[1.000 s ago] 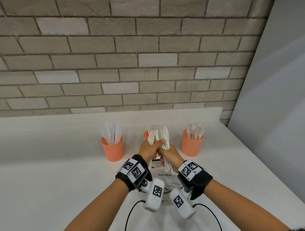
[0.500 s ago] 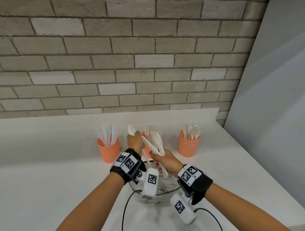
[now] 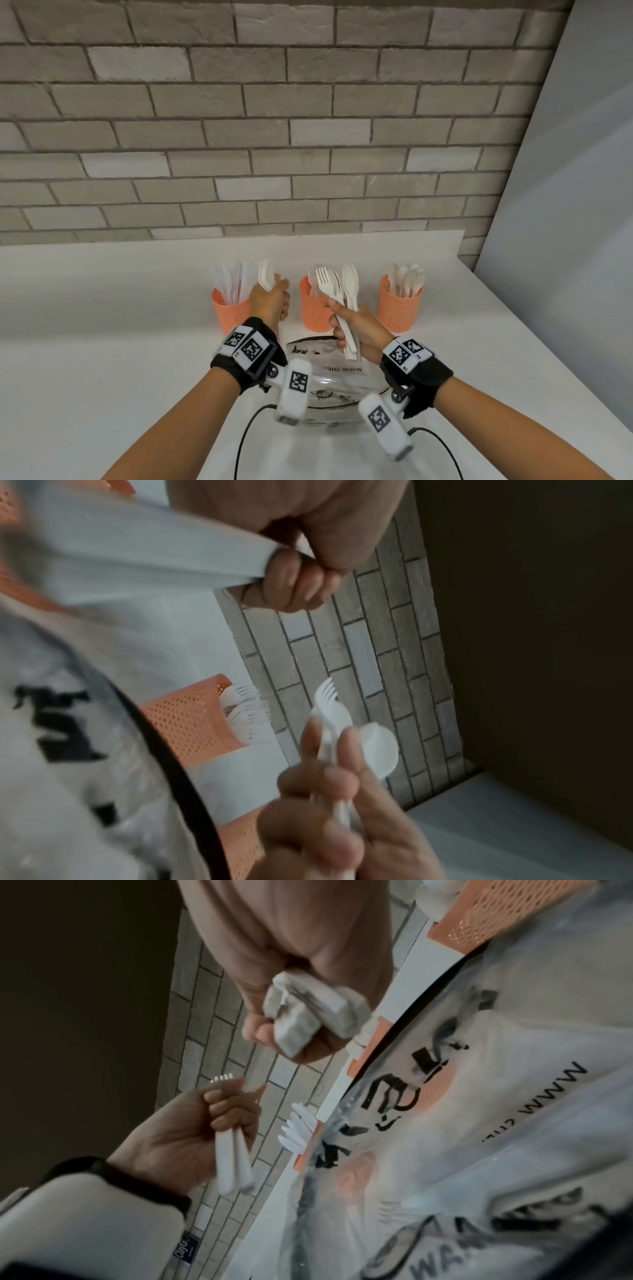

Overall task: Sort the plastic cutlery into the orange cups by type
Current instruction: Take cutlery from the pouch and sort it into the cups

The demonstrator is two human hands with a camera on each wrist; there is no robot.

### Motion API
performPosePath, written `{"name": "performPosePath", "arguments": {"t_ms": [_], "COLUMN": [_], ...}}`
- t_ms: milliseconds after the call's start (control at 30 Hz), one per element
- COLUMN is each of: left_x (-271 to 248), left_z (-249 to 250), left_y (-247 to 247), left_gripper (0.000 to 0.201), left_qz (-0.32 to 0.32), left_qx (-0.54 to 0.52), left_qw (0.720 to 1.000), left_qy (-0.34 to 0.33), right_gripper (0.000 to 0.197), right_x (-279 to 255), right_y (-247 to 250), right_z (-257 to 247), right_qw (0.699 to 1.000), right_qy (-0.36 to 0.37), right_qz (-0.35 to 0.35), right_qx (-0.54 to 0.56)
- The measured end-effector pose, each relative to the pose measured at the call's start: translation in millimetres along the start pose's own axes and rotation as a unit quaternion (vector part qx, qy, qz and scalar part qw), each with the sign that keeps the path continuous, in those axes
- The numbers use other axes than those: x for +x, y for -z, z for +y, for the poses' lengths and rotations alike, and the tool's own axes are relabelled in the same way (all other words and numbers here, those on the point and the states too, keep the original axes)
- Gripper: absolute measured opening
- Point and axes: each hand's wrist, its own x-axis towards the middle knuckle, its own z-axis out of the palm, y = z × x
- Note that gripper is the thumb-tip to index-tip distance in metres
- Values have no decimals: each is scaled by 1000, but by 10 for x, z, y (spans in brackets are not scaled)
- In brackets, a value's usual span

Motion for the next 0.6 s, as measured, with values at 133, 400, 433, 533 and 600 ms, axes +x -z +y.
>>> {"name": "performPosePath", "arguments": {"t_ms": [133,400,433,533,600], "left_x": [-124,-237,-251,-278,-286], "left_z": [-72,-101,-97,-99,-109], "left_y": [-113,-302,-315,-350,-362], "left_gripper": [32,24,25,30,29], "left_qz": [-84,-81,-77,-61,-50], "left_qx": [39,61,68,87,91], "left_qw": [995,995,994,994,995], "left_qy": [47,25,25,13,-9], "right_gripper": [20,17,20,29,28], "right_x": [-19,-59,-65,-95,-119], "right_y": [-80,-55,-44,-27,-26], "right_z": [-15,7,-1,-20,-21], "right_qw": [999,999,999,999,999], "right_qy": [9,26,24,19,23], "right_qz": [-33,-30,-28,-24,-27], "right_qx": [-16,-29,-30,-37,-40]}}
